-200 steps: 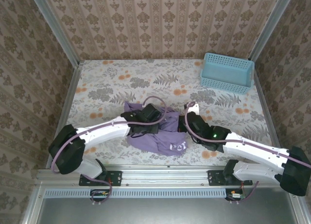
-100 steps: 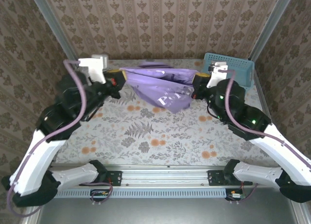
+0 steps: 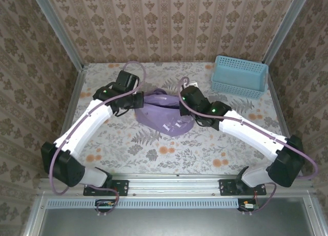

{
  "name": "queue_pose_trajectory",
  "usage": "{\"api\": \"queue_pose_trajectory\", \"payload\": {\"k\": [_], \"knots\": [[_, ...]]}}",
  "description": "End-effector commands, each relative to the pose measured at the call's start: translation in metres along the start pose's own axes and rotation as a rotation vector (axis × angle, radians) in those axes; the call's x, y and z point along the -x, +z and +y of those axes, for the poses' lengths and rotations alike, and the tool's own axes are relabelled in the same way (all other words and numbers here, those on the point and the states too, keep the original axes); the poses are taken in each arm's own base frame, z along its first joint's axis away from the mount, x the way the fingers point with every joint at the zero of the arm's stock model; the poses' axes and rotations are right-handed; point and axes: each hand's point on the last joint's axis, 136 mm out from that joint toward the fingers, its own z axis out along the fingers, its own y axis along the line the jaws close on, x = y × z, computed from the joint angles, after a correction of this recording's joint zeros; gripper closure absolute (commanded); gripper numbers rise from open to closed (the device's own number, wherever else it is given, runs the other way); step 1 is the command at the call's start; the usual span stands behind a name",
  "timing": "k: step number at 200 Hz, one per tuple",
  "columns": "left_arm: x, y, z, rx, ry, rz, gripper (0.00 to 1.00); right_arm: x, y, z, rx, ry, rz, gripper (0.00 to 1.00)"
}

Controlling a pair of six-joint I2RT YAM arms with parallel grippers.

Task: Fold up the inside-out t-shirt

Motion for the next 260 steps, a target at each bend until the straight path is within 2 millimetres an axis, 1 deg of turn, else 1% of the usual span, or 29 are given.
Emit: {"api": "queue_pose_trajectory", "payload": {"k": [1,13,21,31,39,51,60,69,77,87,96,107,122,124,125,133,139,150,161,168,180,198,201,203,207,215,227,243,260], "knots": [[0.046,-0.115,-0.033,-0.151,0.067,-0.346,1.0,0.079,-0.075,0.009,0.153,0.084,-0.254,1.0],[0.049,-0.143,-0.033,-0.175,0.071,-0.446,1.0,0.094,-0.097,0.009,0.193,0.096,-0.318,1.0],[0.048,-0.153,-0.03,-0.179,0.064,-0.483,1.0,0.102,-0.111,0.007,0.213,0.107,-0.36,1.0],[0.046,-0.154,-0.025,-0.162,0.061,-0.5,1.0,0.107,-0.121,0.004,0.219,0.121,-0.396,1.0],[0.043,-0.143,-0.02,-0.134,0.064,-0.47,1.0,0.107,-0.12,0.002,0.207,0.127,-0.403,1.0],[0.036,-0.113,-0.007,-0.054,0.045,-0.355,1.0,0.1,-0.105,0.001,0.175,0.117,-0.372,1.0],[0.029,-0.087,0.006,0.008,0.011,-0.243,1.0,0.092,-0.086,0.004,0.147,0.099,-0.323,1.0],[0.023,-0.067,0.018,0.044,-0.034,-0.139,1.0,0.082,-0.066,0.008,0.117,0.076,-0.262,1.0],[0.02,-0.057,0.025,0.062,-0.07,-0.081,1.0,0.075,-0.05,0.009,0.083,0.056,-0.21,1.0],[0.026,-0.057,0.024,0.052,-0.073,-0.073,1.0,0.076,-0.043,0.009,0.051,0.044,-0.183,1.0],[0.036,-0.07,0.019,0.029,-0.061,-0.116,1.0,0.082,-0.044,0.011,0.051,0.04,-0.185,1.0],[0.052,-0.098,0.007,-0.027,-0.041,-0.214,1.0,0.1,-0.058,0.017,0.095,0.044,-0.234,1.0],[0.074,-0.151,-0.009,-0.106,-0.006,-0.396,1.0,0.129,-0.092,0.025,0.183,0.062,-0.336,1.0],[0.077,-0.155,-0.011,-0.112,-0.002,-0.416,1.0,0.133,-0.097,0.025,0.194,0.064,-0.351,1.0],[0.078,-0.162,-0.012,-0.12,0.001,-0.435,1.0,0.135,-0.1,0.025,0.201,0.064,-0.357,1.0],[0.085,-0.188,-0.019,-0.161,0.018,-0.528,1.0,0.148,-0.12,0.026,0.237,0.077,-0.413,1.0],[0.087,-0.203,-0.023,-0.191,0.024,-0.582,1.0,0.157,-0.133,0.025,0.258,0.085,-0.451,1.0],[0.088,-0.223,-0.026,-0.227,0.029,-0.642,1.0,0.167,-0.151,0.024,0.285,0.097,-0.507,1.0],[0.085,-0.227,-0.025,-0.231,0.03,-0.652,1.0,0.172,-0.157,0.024,0.298,0.096,-0.535,1.0],[0.081,-0.222,-0.025,-0.236,0.029,-0.641,1.0,0.17,-0.152,0.026,0.295,0.092,-0.53,1.0],[0.073,-0.208,-0.029,-0.272,0.023,-0.598,1.0,0.162,-0.128,0.033,0.279,0.072,-0.478,1.0],[0.056,-0.181,-0.047,-0.36,0.018,-0.497,1.0,0.138,-0.074,0.048,0.255,0.044,-0.358,1.0],[0.053,-0.177,-0.051,-0.372,0.019,-0.481,1.0,0.137,-0.07,0.048,0.252,0.044,-0.346,1.0],[0.051,-0.175,-0.054,-0.38,0.024,-0.472,1.0,0.13,-0.056,0.051,0.241,0.036,-0.316,1.0],[0.046,-0.17,-0.059,-0.394,0.032,-0.452,1.0,0.124,-0.042,0.053,0.229,0.028,-0.284,1.0],[0.036,-0.161,-0.072,-0.417,0.054,-0.416,1.0,0.116,-0.02,0.053,0.202,0.022,-0.236,1.0],[0.022,-0.151,-0.09,-0.433,0.088,-0.378,1.0,0.107,0.009,0.045,0.16,0.045,-0.172,1.0],[0.011,-0.145,-0.11,-0.457,0.132,-0.349,1.0,0.105,0.034,0.035,0.169,0.106,-0.128,1.0],[0.01,-0.141,-0.117,-0.463,0.133,-0.343,1.0,0.107,0.047,0.03,0.202,0.15,-0.107,1.0]]}}
